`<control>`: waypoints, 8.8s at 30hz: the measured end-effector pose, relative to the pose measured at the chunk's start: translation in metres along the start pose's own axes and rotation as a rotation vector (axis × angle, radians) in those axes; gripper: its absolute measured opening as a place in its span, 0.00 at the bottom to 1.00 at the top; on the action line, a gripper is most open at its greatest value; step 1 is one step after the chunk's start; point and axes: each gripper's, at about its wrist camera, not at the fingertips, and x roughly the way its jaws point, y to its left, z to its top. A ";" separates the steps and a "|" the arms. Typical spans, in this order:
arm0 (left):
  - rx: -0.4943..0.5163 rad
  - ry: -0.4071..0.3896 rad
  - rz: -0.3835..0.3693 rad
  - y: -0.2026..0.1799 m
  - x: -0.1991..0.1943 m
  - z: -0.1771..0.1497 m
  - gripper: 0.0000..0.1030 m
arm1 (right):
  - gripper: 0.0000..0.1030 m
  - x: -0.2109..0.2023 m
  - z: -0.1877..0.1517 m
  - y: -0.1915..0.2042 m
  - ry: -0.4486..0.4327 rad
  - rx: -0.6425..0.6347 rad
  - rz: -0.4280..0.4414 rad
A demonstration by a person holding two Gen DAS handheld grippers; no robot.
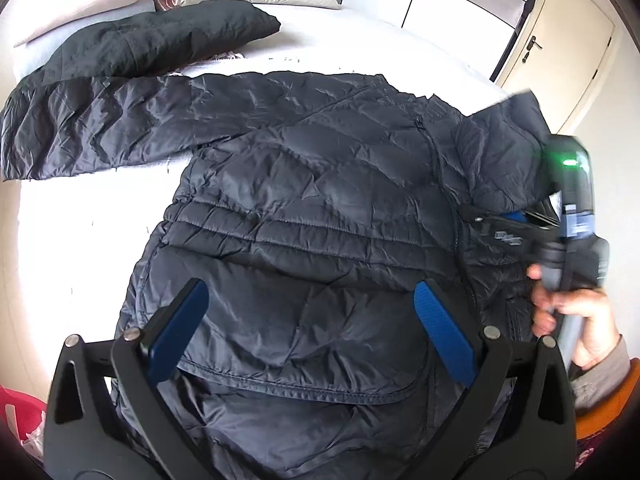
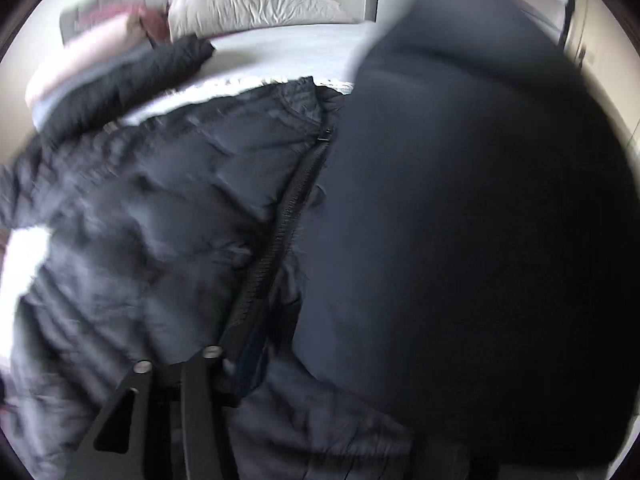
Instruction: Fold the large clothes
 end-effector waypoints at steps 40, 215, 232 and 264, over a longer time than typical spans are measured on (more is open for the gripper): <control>-0.194 0.001 -0.022 0.067 -0.009 0.007 0.99 | 0.57 -0.024 -0.018 0.035 -0.071 -0.099 -0.033; -0.149 0.259 -0.387 0.132 -0.043 -0.114 0.57 | 0.82 -0.182 -0.309 -0.186 -0.036 0.520 0.210; -0.118 0.118 -0.354 0.112 -0.073 -0.108 0.18 | 0.08 -0.233 -0.292 -0.163 -0.238 0.457 0.208; -0.096 -0.517 -0.639 0.113 -0.326 -0.144 0.14 | 0.07 -0.484 -0.301 -0.100 -0.862 0.412 0.246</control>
